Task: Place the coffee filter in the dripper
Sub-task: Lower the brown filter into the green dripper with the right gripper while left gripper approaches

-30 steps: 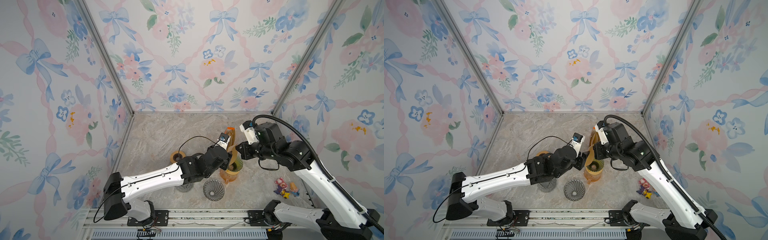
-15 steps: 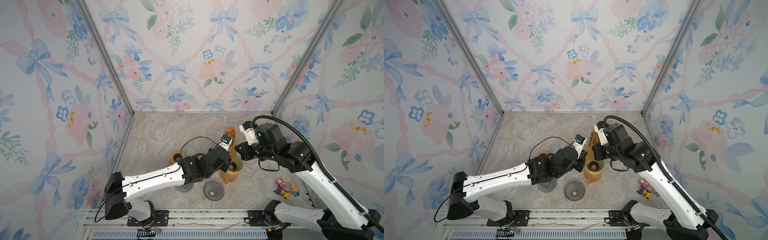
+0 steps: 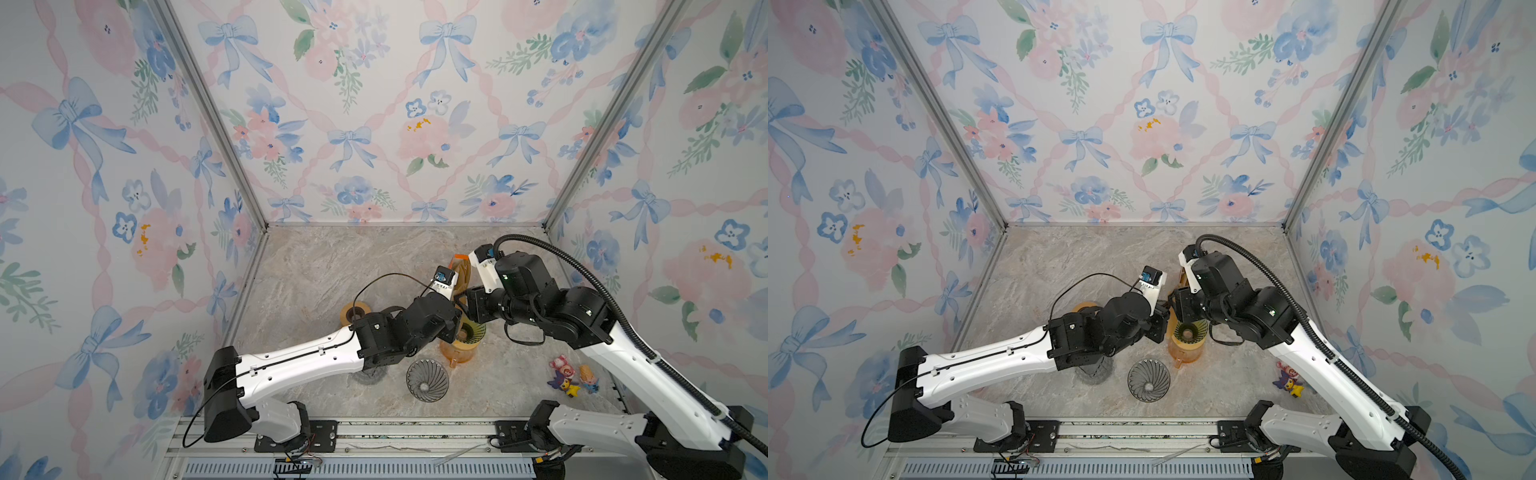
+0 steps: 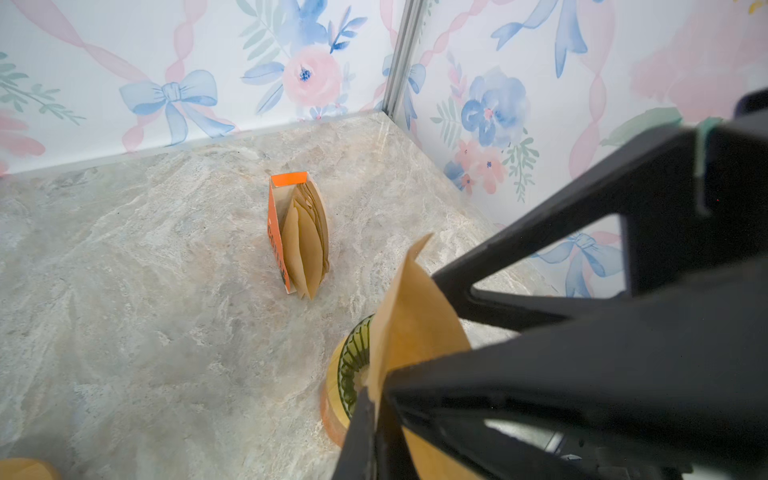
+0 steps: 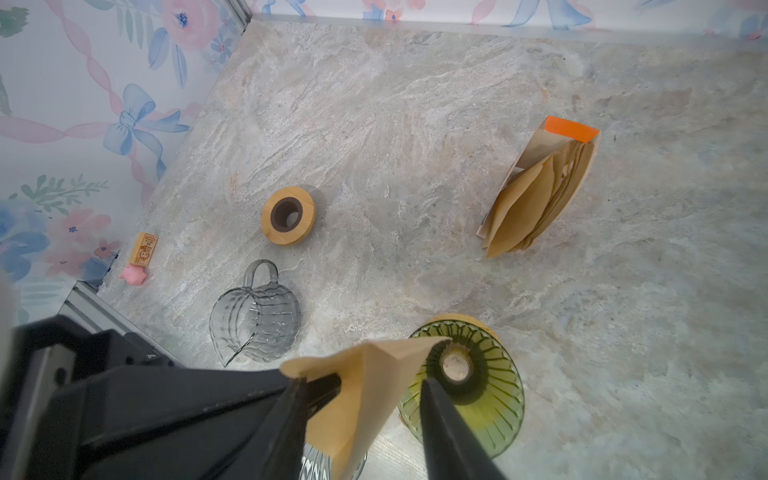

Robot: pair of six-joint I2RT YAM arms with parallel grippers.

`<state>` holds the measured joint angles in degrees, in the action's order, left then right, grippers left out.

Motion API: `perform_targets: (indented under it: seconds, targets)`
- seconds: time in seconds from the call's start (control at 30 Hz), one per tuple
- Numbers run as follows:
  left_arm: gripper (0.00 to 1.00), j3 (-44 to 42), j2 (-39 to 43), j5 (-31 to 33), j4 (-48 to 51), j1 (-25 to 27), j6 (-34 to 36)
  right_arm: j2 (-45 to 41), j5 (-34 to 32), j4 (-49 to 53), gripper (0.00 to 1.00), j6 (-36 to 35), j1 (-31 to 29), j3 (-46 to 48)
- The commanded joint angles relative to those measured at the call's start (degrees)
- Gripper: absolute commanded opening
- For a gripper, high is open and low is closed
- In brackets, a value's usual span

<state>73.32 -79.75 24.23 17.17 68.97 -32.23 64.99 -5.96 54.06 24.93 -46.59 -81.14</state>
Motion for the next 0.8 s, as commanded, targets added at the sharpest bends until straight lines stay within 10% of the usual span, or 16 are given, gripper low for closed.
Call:
perform_targets:
  seconds: [0.0, 0.77]
  targets:
    - [0.0, 2.2, 1.3, 2.7, 3.7, -0.1, -7.0, -0.6, -5.6, -0.6, 0.47, 2.1, -2.7, 1.2]
    - [0.0, 9.4, -3.4, -4.2, 12.7, -2.0, -17.5, -3.9, -15.0, -0.3, 0.12, 4.8, -5.9, 5.1]
